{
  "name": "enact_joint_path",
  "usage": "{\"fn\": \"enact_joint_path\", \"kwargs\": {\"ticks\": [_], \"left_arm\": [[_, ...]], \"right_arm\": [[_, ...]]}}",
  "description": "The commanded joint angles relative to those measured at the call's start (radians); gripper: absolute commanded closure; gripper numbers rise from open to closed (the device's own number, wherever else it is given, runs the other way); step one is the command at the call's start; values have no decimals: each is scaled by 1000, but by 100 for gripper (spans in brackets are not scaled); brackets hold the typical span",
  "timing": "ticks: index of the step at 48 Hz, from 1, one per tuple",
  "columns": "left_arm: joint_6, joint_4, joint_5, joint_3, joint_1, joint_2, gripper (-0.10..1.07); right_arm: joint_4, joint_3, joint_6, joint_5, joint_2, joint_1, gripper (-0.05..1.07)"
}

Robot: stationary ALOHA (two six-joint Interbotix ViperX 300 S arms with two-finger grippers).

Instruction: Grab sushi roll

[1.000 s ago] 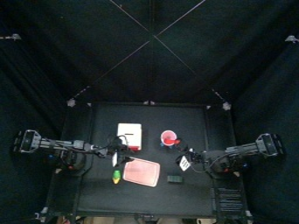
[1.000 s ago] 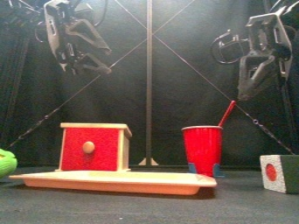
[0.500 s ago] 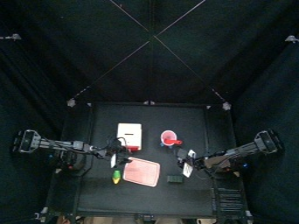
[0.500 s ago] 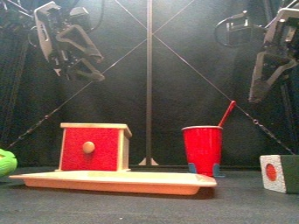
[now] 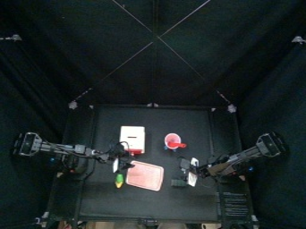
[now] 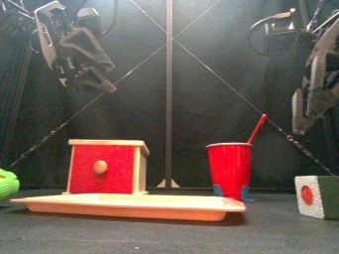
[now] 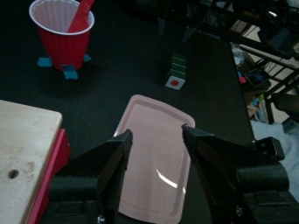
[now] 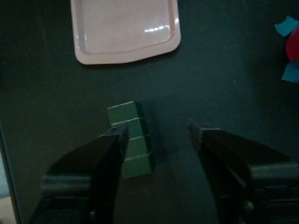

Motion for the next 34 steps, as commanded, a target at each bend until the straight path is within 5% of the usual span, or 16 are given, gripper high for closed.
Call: {"fn": "enact_joint_path", "kwargs": {"ticks": [1,34], "left_arm": [[0,8,2,-20,-5,-3,11],[0,3,18,-17,-6,-3,11]], "right_arm": [[3,-21,0,-5,21,18,4],[6,-86,-2,-2,250,109,-2]]}}
